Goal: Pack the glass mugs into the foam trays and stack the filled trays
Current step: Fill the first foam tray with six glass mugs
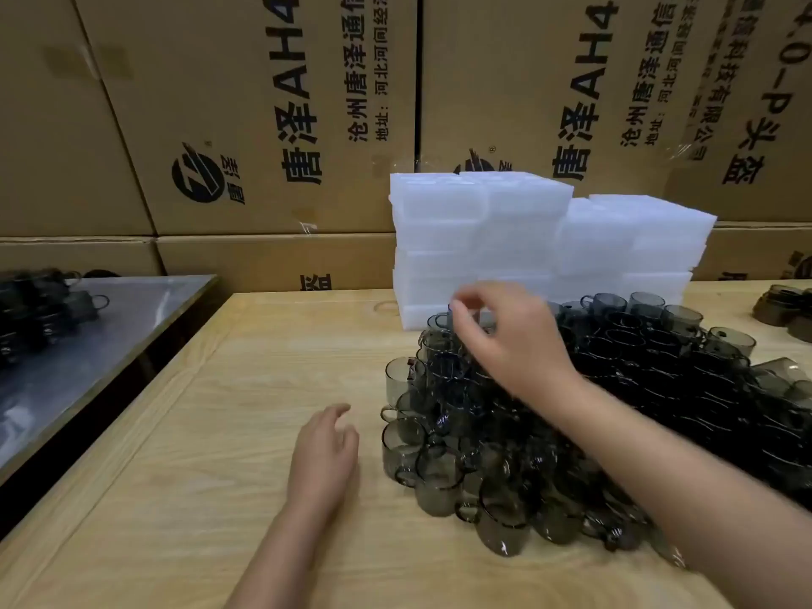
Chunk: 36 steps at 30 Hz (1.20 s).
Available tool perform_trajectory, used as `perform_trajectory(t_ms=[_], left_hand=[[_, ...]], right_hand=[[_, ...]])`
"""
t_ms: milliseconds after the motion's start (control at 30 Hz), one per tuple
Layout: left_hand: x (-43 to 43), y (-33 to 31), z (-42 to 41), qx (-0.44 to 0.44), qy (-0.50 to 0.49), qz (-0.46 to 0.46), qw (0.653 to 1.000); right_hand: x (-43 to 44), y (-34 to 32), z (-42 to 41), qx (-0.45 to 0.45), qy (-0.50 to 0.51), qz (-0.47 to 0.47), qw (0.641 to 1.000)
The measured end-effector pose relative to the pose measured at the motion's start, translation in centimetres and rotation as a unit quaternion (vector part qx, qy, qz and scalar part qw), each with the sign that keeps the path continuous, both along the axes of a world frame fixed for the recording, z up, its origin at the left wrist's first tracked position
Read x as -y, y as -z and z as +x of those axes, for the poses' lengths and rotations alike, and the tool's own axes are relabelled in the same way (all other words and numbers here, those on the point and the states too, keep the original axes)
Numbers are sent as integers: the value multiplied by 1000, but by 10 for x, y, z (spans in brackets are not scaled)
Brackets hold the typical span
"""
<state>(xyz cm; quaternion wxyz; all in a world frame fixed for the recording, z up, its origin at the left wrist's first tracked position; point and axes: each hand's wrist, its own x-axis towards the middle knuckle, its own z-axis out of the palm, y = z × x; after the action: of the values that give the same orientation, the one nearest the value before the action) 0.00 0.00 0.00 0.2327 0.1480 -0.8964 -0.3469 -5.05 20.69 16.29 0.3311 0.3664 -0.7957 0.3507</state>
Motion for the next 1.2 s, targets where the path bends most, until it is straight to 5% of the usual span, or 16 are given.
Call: perform_trajectory(t_ms=[233, 700, 967, 1067, 1200], left_hand=[[12, 29, -13, 23, -1, -125, 992], [12, 34, -29, -97, -41, -199, 974], [10, 28, -22, -42, -22, -199, 979], [12, 29, -23, -6, -13, -147, 989], [15, 21, -17, -67, -45, 148, 986]], right_hand=[[46, -26, -161, 113, 185, 212, 953], [119, -67, -270, 97, 254, 295, 916], [128, -73, -242, 11, 267, 243, 932], [110, -83, -200, -13, 181, 213, 960], [74, -72, -111, -25, 57, 161, 985]])
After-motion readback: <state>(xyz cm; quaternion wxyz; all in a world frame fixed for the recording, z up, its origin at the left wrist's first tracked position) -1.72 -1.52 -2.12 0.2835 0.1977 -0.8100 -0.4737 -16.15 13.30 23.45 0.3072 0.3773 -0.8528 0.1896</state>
